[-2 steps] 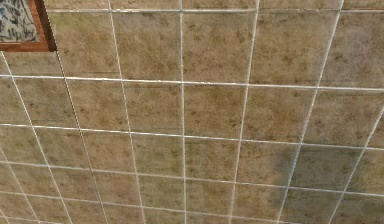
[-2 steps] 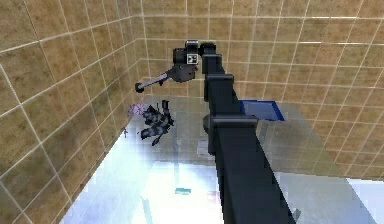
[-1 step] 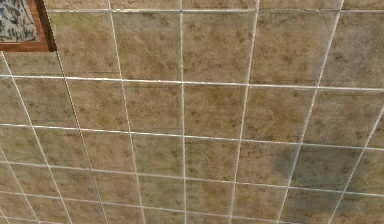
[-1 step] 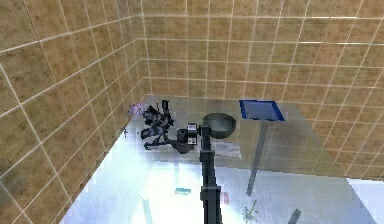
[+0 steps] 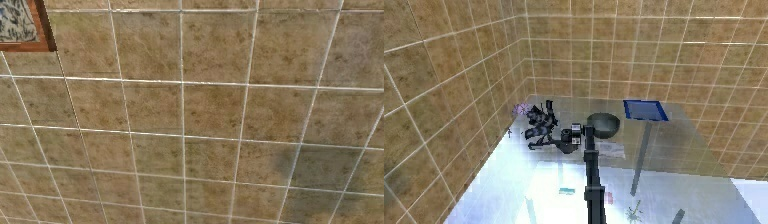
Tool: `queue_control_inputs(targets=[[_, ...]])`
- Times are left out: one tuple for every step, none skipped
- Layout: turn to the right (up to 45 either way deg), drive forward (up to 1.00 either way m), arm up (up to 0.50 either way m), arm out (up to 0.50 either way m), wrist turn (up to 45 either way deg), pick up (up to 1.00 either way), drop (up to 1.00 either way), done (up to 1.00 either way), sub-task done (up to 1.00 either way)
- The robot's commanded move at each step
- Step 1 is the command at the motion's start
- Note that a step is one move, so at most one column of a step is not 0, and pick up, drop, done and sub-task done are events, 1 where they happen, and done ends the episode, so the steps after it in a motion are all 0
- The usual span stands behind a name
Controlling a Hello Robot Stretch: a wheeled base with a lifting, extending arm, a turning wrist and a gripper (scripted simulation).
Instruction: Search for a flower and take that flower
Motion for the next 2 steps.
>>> queue_control_inputs(targets=[[0.0, 0.0, 0.1, 0.0, 0.0, 0.0, 0.0, 0.0, 0.0], [0.0, 0.0, 0.0, 0.0, 0.0, 0.0, 0.0, 1.0, 0.0]])
